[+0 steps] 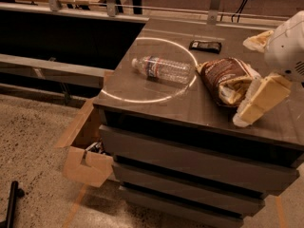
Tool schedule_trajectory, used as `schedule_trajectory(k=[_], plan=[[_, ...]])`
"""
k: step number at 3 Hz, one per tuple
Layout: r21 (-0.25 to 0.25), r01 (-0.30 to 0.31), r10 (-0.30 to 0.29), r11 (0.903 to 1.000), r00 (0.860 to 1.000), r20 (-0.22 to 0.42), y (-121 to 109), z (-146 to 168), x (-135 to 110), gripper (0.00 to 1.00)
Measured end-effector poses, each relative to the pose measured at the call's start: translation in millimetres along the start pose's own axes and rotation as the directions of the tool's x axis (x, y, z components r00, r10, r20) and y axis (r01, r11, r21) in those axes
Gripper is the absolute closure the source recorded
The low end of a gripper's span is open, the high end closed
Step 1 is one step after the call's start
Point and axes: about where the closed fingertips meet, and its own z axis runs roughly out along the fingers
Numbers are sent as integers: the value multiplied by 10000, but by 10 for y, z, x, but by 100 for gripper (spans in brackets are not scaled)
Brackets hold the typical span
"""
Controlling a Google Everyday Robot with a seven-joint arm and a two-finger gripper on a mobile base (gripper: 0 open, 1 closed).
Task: Move water bottle near rxbar chocolate
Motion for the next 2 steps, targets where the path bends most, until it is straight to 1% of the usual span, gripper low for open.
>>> schedule_trajectory(k=[1,2], plan=[[75,-294,286,9995,9960,850,-20,167,-98,0],[-70,-858,859,9963,9867,1378,-32,371,-99,0]])
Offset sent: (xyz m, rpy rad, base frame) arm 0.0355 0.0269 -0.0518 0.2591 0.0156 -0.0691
